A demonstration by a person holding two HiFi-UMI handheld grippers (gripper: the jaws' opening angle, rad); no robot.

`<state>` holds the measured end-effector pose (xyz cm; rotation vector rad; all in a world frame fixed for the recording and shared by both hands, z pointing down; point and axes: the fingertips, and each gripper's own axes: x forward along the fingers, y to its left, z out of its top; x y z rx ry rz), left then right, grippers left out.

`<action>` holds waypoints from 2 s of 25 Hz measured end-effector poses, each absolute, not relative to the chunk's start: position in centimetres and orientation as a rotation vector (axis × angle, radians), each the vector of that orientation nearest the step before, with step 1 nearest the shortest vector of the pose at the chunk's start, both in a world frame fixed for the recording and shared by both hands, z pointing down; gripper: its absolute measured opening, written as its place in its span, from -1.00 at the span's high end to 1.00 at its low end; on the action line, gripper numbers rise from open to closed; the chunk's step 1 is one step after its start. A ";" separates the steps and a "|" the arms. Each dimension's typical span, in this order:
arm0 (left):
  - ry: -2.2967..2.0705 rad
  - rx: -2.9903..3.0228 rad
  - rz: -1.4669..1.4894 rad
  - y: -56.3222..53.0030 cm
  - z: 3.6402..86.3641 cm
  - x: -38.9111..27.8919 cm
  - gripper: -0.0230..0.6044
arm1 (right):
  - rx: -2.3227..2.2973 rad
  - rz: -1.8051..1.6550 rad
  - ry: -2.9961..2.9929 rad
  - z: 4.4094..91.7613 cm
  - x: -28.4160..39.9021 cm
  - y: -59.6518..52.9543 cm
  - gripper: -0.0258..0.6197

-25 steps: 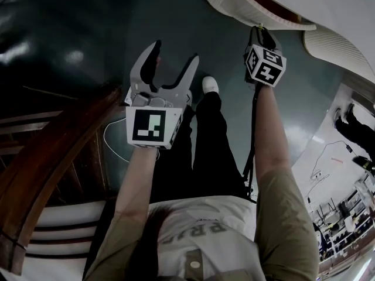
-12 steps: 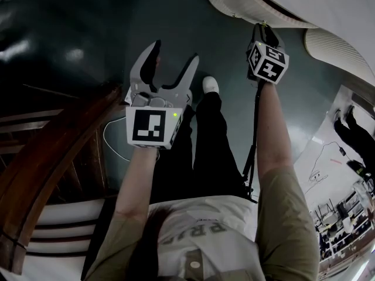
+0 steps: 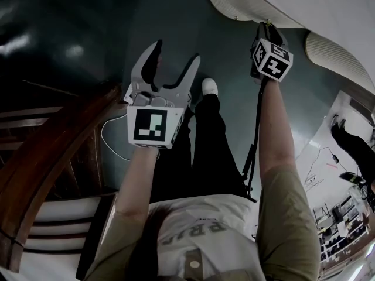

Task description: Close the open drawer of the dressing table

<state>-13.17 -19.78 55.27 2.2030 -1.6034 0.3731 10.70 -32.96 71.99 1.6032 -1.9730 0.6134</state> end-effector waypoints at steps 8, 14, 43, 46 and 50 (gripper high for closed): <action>-1.604 2.203 0.381 -20.4 55.6 -13.1 -0.13 | 1.618 0.604 -1.980 71.9 10.8 -34.5 0.60; -1.597 2.218 0.386 -20.8 56.1 -12.7 -0.13 | 1.624 0.599 -1.984 72.1 10.8 -35.7 0.60; -1.555 2.301 0.408 -24.7 56.0 -10.2 -0.13 | 1.713 0.667 -1.894 73.6 12.8 -37.9 0.92; -1.549 2.313 0.425 -24.7 56.2 -10.2 -0.13 | 1.664 0.631 -1.922 73.3 11.9 -38.0 0.92; -1.541 2.315 0.426 -24.5 55.9 -9.9 -0.13 | 1.653 0.638 -1.924 73.2 11.7 -37.4 0.91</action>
